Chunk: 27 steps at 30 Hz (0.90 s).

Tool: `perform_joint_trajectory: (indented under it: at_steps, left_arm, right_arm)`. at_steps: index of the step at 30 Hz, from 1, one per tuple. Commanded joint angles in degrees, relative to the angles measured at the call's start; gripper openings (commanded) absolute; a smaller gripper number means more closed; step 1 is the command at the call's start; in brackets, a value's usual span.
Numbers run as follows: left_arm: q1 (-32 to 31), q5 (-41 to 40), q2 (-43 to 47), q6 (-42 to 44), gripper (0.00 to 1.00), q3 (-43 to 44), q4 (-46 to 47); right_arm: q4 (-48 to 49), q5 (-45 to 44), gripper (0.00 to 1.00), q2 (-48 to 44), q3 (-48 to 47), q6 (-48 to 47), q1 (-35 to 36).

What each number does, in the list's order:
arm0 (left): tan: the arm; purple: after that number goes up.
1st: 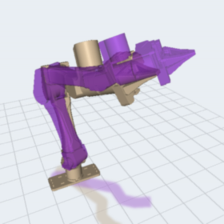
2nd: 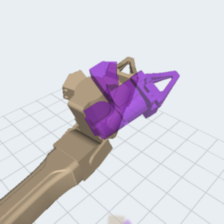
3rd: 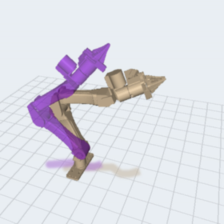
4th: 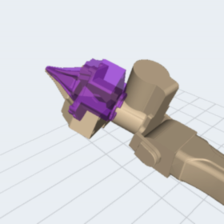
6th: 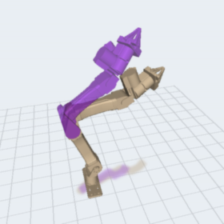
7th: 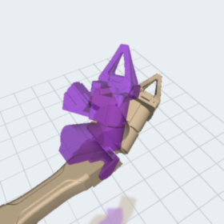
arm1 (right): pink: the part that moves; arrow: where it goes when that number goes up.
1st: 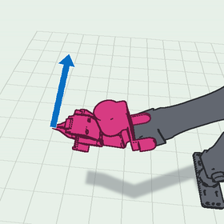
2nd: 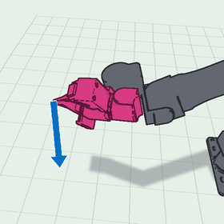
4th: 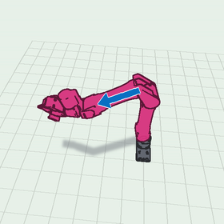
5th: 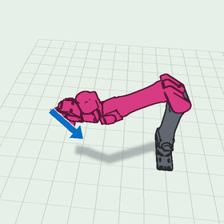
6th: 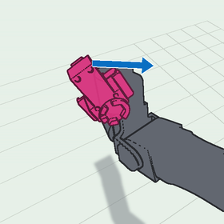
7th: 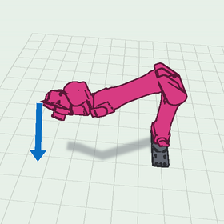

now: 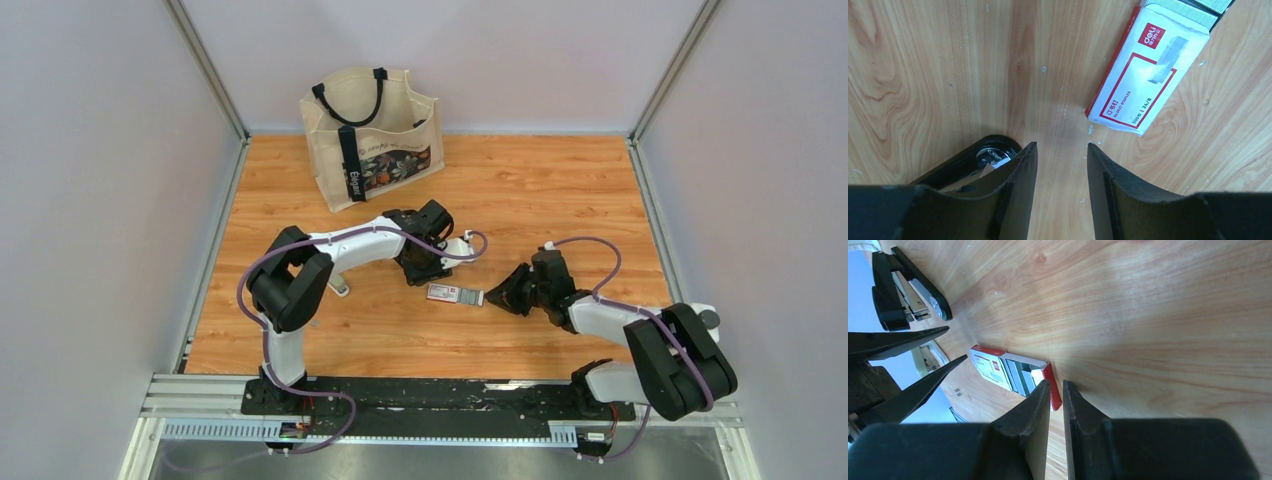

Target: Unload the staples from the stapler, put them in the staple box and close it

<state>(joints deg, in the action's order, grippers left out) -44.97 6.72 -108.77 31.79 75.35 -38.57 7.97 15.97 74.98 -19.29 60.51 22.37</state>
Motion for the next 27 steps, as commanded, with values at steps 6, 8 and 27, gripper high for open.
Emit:
perform_joint_trajectory:
  at_steps: [6,8,27]
  left_arm:
    - [-1.2,0.0,0.2,0.4,0.50,-1.0,0.7]
    - [-1.3,0.0,0.2,0.2,0.50,-1.0,0.7]
    - [-3.0,0.2,-0.6,-1.3,0.50,-0.5,1.1]
  right_arm:
    - [6.2,2.2,0.20,0.8,1.7,1.8,-0.8]
    - [6.8,2.3,0.20,1.3,1.7,1.8,-0.8]
    - [8.4,3.0,0.13,3.6,1.5,1.4,-0.8]
